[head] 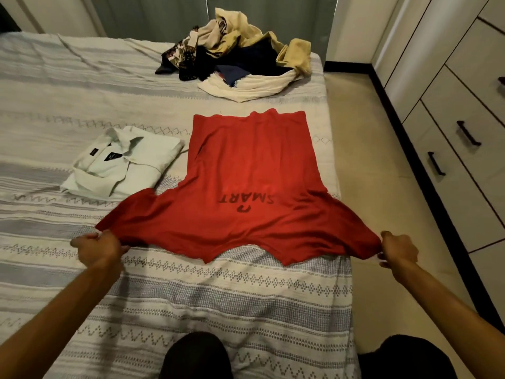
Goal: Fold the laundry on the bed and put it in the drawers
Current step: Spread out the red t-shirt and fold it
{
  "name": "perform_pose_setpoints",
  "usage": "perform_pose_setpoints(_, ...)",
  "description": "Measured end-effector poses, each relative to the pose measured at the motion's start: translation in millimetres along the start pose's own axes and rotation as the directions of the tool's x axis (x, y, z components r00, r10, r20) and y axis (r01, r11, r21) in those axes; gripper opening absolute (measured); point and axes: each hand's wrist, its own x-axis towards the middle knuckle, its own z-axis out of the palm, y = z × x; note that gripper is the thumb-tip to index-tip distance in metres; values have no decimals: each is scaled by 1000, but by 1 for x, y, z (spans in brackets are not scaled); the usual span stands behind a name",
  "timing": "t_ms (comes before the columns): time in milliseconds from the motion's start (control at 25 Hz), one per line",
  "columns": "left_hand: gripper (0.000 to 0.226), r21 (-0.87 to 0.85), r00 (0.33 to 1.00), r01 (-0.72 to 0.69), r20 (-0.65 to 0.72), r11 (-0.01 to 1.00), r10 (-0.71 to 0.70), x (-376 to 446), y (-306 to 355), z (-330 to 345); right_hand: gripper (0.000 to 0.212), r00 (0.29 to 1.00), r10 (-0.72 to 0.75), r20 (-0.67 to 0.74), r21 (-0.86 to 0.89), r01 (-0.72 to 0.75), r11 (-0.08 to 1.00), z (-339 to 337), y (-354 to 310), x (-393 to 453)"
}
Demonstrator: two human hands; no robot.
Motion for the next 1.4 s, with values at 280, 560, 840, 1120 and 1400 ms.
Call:
perform_pose_setpoints(280, 41, 109, -127, -931, 798, -348, 589, -108, -13, 11, 33, -47, -893, 447, -273, 944, -186, 39, -13, -117)
perform_pose_setpoints(560, 49, -72, -246, -931, 849, -359, 467, -97, -27, 13, 24, -20, -874, 485, -419, 872, -252, 91, -24, -160)
perform_pose_setpoints(840, 19, -145, -374, -899, 744, -413, 553, -114, -37, 0, 26, -265, -819, 510, -346, 808, -477, 74, 15, -177)
perform_pose_setpoints(1120, 37, -93, -253, -954, 756, -284, 603, -157, -18, 0, 22, 144, -965, 218, -233, 968, 92, 45, -27, -147)
perform_pose_setpoints(1400, 57, -274, -433, -845, 855, -460, 285, -271, -23, 98, 46, 856, -185, 483, 71, 172, 982, 2, -49, -13)
